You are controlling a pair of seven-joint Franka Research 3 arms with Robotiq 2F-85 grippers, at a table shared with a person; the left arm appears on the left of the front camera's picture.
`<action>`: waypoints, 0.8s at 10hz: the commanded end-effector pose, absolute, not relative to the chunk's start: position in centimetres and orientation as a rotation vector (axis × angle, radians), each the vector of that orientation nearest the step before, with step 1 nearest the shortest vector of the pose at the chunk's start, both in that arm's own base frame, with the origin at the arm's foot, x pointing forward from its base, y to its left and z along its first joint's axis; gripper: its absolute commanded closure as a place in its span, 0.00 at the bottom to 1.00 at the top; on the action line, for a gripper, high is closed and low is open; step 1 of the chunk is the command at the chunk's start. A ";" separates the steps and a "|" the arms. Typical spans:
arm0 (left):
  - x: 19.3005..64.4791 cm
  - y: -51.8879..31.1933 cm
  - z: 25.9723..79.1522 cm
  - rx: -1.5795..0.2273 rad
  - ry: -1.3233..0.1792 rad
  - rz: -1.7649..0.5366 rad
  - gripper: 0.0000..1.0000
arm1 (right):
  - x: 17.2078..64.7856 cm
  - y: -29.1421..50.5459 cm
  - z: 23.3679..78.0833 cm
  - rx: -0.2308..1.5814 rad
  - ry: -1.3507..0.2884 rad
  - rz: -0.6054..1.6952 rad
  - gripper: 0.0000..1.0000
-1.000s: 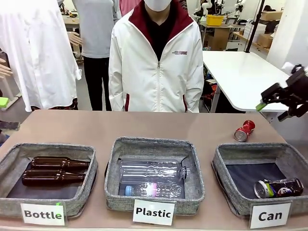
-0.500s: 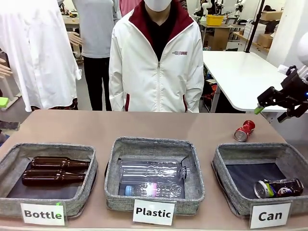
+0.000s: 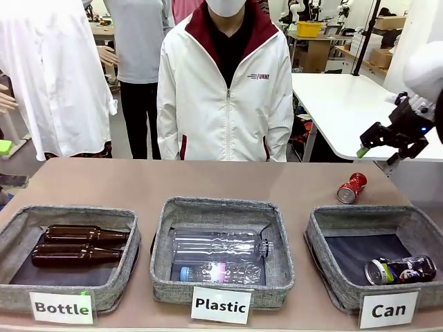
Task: Sort the can waste into the basket.
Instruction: Pick up the can waste from the table and place it in the right Fabric basket.
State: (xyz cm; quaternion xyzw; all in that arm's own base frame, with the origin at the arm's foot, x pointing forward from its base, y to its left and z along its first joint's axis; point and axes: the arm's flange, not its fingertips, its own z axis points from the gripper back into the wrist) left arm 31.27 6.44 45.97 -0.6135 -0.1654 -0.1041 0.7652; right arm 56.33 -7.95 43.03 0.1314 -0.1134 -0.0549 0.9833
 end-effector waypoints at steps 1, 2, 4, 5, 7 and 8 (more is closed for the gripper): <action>31.3 6.2 46.4 -1.353 -0.368 -0.216 0.00 | 59.1 -8.4 41.1 0.200 -0.199 -0.143 0.00; 31.3 6.2 46.4 -1.353 -0.368 -0.216 0.00 | 59.7 -8.5 40.1 0.192 -0.180 -0.136 0.00; 31.3 6.2 46.4 -1.353 -0.368 -0.216 0.00 | 60.7 -8.4 38.0 0.145 -0.154 -0.098 0.00; 31.3 6.2 46.4 -1.353 -0.368 -0.216 0.00 | 61.1 -8.1 37.2 0.132 -0.129 -0.083 0.00; 31.3 6.2 46.4 -1.353 -0.368 -0.216 0.00 | 61.4 -7.8 36.4 0.079 -0.132 -0.120 0.00; 31.3 6.2 46.4 -1.353 -0.368 -0.216 0.00 | 61.5 -7.4 36.4 0.093 -0.132 -0.171 0.00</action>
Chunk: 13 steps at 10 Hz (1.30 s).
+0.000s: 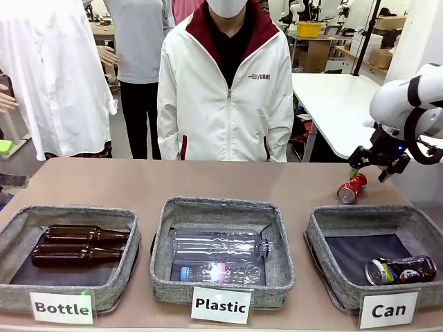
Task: Sort the can waste into the basket.
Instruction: Pick up the can waste from the table and place it in the right Fabric basket.
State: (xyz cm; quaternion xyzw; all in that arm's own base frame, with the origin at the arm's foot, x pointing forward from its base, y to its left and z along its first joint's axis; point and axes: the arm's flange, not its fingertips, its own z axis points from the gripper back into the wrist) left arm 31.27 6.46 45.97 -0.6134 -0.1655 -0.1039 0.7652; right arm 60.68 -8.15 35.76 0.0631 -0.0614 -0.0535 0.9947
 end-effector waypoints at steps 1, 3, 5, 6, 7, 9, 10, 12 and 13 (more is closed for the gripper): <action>31.3 6.2 46.4 -1.353 -0.368 -0.216 0.00 | 61.3 -7.0 36.4 0.159 -0.109 -0.350 0.00; 31.3 6.2 46.4 -1.353 -0.368 -0.216 0.00 | 60.6 -6.8 36.4 0.222 -0.094 -0.689 0.00; 31.3 6.2 46.4 -1.353 -0.368 -0.216 0.00 | 60.7 -7.1 35.7 0.130 -0.054 -0.691 0.00; 31.3 6.2 46.4 -1.353 -0.368 -0.216 0.00 | 60.7 -7.2 35.8 0.106 -0.047 -0.661 0.00; 31.3 6.2 46.4 -1.353 -0.368 -0.216 0.00 | 61.0 -7.3 35.6 0.101 -0.036 -0.618 0.00; 31.3 6.2 46.4 -1.353 -0.368 -0.216 0.00 | 62.5 -7.1 33.6 0.078 -0.022 -0.615 0.00; 31.3 6.2 46.4 -1.353 -0.368 -0.216 0.00 | 63.2 -6.4 32.2 0.051 -0.004 -0.608 0.00; 31.3 6.2 46.4 -1.353 -0.368 -0.216 0.00 | 63.8 -5.6 30.4 0.029 -0.010 -0.581 0.00; 31.3 6.2 46.4 -1.353 -0.368 -0.216 0.00 | 63.8 -5.8 30.6 0.025 0.000 -0.562 0.00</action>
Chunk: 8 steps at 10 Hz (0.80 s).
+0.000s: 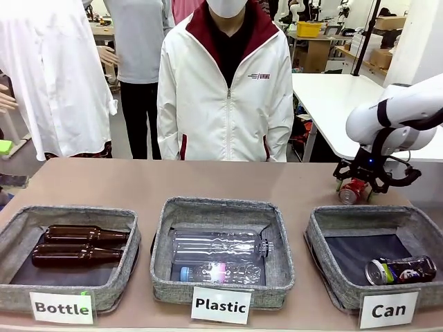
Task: Sort the can waste into the basket.
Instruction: Pick up the can waste from the table and place it in the right Fabric basket.
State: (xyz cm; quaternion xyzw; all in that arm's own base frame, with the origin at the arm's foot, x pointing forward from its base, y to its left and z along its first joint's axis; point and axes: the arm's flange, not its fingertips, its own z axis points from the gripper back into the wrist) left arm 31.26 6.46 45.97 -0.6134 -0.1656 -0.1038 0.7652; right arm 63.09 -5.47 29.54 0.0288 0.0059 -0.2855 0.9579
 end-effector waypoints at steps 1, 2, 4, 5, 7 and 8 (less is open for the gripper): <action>31.3 6.2 46.4 -1.353 -0.368 -0.216 0.00 | 63.6 -5.7 30.7 0.024 0.030 -0.559 0.59; 31.3 6.2 46.4 -1.353 -0.368 -0.216 0.00 | 63.6 -5.6 30.6 0.021 0.031 -0.555 0.59; 31.3 6.2 46.4 -1.353 -0.368 -0.216 0.00 | 63.5 -5.4 30.5 0.025 0.034 -0.547 0.64; 31.3 6.2 46.4 -1.353 -0.368 -0.216 0.00 | 63.4 -5.3 30.5 0.026 0.039 -0.544 1.00; 31.3 6.2 46.4 -1.353 -0.368 -0.216 0.00 | 63.2 -5.2 30.5 0.024 0.046 -0.540 1.00; 31.3 6.2 46.4 -1.353 -0.368 -0.216 0.00 | 63.2 -5.2 30.5 0.021 0.050 -0.538 1.00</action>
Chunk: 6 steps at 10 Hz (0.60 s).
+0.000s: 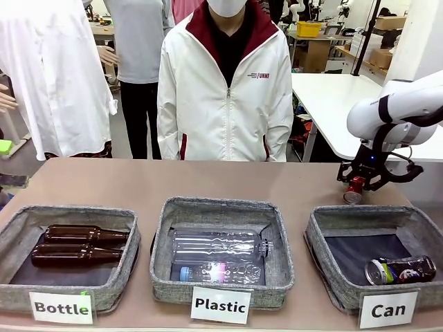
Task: Sort the can waste into the basket.
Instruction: Pick up the can waste from the table and place it in the right Fabric basket.
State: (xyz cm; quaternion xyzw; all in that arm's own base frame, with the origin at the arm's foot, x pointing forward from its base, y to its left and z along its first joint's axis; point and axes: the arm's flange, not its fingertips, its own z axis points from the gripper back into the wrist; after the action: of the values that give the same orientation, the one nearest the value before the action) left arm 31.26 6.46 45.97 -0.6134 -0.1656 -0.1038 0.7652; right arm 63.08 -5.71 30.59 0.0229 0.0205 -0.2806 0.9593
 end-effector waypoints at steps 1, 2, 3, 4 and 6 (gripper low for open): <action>31.3 6.2 46.4 -1.353 -0.368 -0.216 0.00 | 63.1 -5.1 30.8 0.024 0.049 -0.529 1.00; 31.3 6.2 46.4 -1.353 -0.368 -0.216 0.00 | 63.0 -5.2 31.8 0.029 0.028 -0.522 1.00; 31.3 6.2 46.4 -1.353 -0.368 -0.216 0.00 | 62.9 -5.4 33.3 0.039 -0.001 -0.507 1.00; 31.3 6.2 46.4 -1.353 -0.368 -0.216 0.00 | 62.6 -5.7 35.1 0.064 -0.025 -0.465 1.00; 31.3 6.2 46.4 -1.353 -0.368 -0.216 0.00 | 60.8 -6.4 40.7 0.140 -0.077 -0.340 1.00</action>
State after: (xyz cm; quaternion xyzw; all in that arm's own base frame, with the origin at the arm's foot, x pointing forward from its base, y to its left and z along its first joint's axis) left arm 31.26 6.47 45.99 -0.6134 -0.1657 -0.1039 0.7652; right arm 62.57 -5.86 38.68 0.0410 -0.0350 -0.2085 0.9765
